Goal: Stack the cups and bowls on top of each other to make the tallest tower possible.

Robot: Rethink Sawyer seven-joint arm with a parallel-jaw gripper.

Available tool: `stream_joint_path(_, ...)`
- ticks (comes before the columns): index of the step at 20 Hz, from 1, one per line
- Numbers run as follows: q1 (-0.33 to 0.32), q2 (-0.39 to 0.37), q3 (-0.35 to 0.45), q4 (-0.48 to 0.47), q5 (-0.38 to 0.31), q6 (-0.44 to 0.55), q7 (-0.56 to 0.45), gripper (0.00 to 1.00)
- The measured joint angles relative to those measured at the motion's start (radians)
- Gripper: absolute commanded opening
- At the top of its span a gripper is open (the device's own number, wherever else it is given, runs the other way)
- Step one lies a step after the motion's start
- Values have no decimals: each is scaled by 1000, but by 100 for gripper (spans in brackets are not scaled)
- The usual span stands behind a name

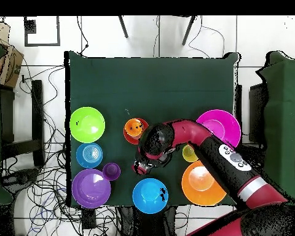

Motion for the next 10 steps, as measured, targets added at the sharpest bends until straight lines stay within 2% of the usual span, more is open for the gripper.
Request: stream_joint_path(10, 0, 11, 9, -46, -12, 17, -15, 100)
